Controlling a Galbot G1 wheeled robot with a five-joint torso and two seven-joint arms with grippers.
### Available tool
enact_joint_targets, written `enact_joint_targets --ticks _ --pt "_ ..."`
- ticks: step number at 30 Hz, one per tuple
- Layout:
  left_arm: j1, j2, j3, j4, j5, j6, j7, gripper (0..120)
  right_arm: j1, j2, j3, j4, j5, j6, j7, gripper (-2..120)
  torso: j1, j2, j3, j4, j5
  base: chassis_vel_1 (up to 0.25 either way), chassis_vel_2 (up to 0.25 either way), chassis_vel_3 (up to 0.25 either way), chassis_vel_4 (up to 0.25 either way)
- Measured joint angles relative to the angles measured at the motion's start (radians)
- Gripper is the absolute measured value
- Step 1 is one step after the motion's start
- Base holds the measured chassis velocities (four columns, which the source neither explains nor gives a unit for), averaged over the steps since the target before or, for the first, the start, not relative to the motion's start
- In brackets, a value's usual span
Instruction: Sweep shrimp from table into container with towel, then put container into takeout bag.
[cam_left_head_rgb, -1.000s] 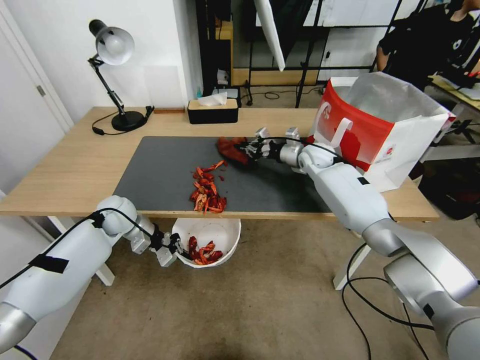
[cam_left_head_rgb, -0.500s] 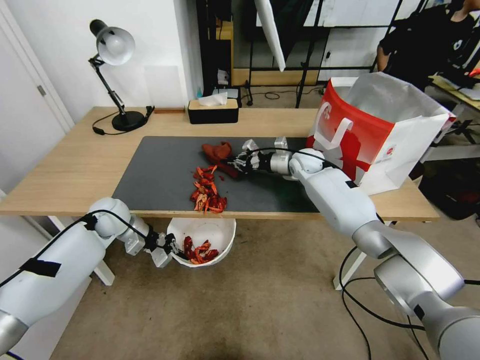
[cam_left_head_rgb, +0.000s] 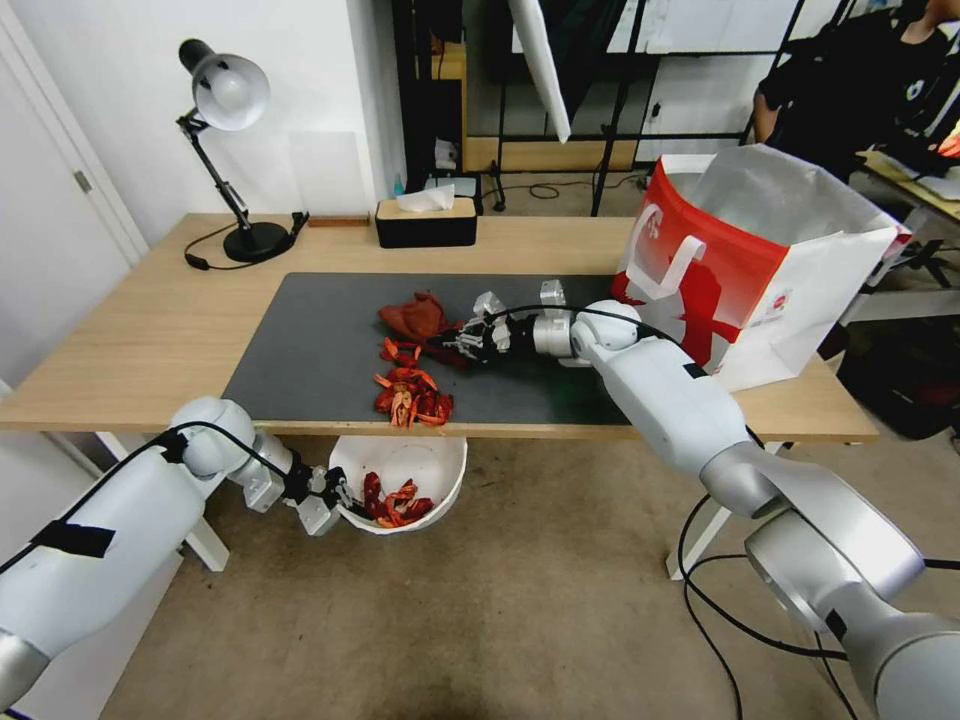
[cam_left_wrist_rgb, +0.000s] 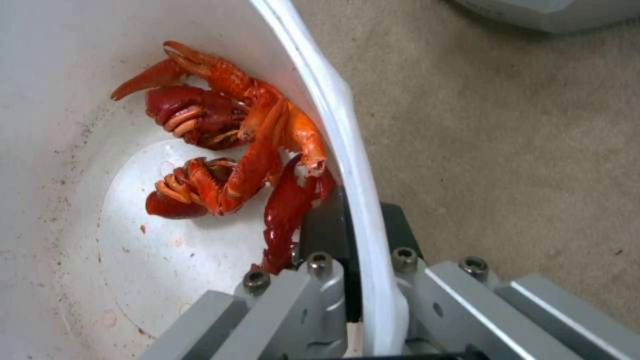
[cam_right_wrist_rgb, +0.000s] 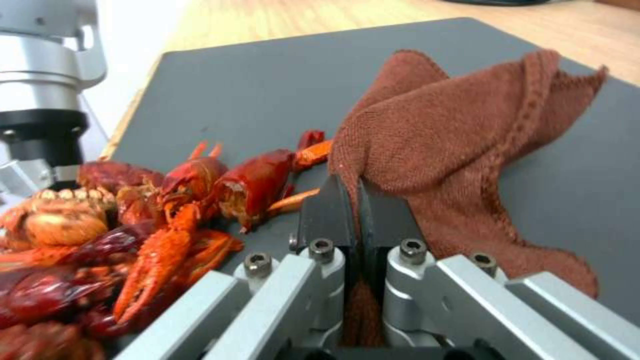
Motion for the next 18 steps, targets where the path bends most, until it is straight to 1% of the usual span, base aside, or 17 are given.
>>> enact_joint_targets --ticks 11,18 --pt "-0.002 0.011 -0.001 0.004 -0.003 -0.003 -0.007 0 0.005 -0.003 -0.009 0.006 0.004 0.0 -0.06 0 0.0 0.0 0.0 0.0 0.0001 0.0 0.0 0.0 0.0" --pt "0.0 0.012 -0.002 0.006 -0.002 -0.006 -0.009 0 0.008 -0.011 -0.024 0.018 0.012 -0.005 -0.079 0 0.0 0.0 0.0 0.0 0.0001 0.0 0.0 0.0 0.0"
